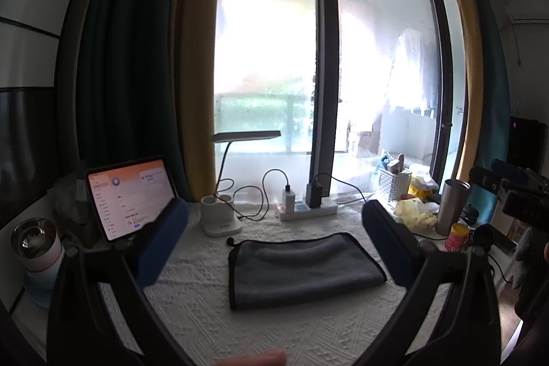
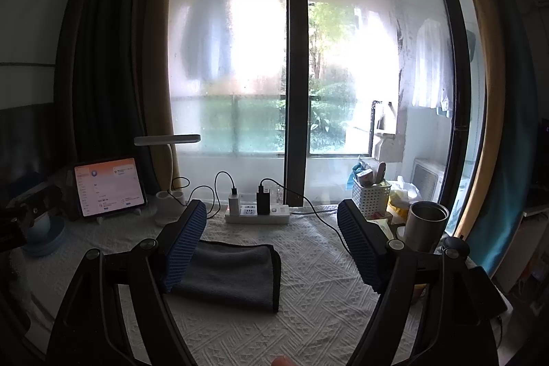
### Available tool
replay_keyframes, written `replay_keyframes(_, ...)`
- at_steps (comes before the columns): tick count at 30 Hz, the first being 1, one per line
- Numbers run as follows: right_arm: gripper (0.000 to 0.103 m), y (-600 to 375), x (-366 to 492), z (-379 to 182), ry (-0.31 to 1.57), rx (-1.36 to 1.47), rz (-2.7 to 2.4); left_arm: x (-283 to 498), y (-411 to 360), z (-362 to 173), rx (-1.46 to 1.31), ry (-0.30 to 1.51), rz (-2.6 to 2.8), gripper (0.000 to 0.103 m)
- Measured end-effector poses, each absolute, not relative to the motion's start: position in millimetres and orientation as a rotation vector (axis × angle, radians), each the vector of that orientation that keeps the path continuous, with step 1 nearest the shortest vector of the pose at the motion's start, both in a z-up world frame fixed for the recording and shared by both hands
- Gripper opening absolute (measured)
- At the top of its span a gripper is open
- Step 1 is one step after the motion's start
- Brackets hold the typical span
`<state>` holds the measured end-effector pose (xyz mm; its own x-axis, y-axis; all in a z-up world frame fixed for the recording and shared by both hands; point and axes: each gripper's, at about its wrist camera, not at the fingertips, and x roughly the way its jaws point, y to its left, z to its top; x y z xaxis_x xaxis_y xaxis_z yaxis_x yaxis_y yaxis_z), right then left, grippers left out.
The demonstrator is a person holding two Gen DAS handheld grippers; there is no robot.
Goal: Fold towel
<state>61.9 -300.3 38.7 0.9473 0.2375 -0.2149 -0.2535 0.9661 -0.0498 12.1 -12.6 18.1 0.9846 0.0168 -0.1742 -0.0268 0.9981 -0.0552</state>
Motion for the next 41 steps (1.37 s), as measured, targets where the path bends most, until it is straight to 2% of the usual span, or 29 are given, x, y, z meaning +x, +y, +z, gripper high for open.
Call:
replay_keyframes(34, 0.081, -303.7, 64.0, 36.4, 0.213, -0.083, 0.252, 15.9, -14.1, 15.3, -0.054, 0.179, 0.018, 0.102)
replay_keyframes(41, 0.081, -305.0, 76.9, 27.6, 0.237, -0.100, 0.257, 32.4, -0.9, -1.1, -0.103, 0.246, 0.010, 0.102)
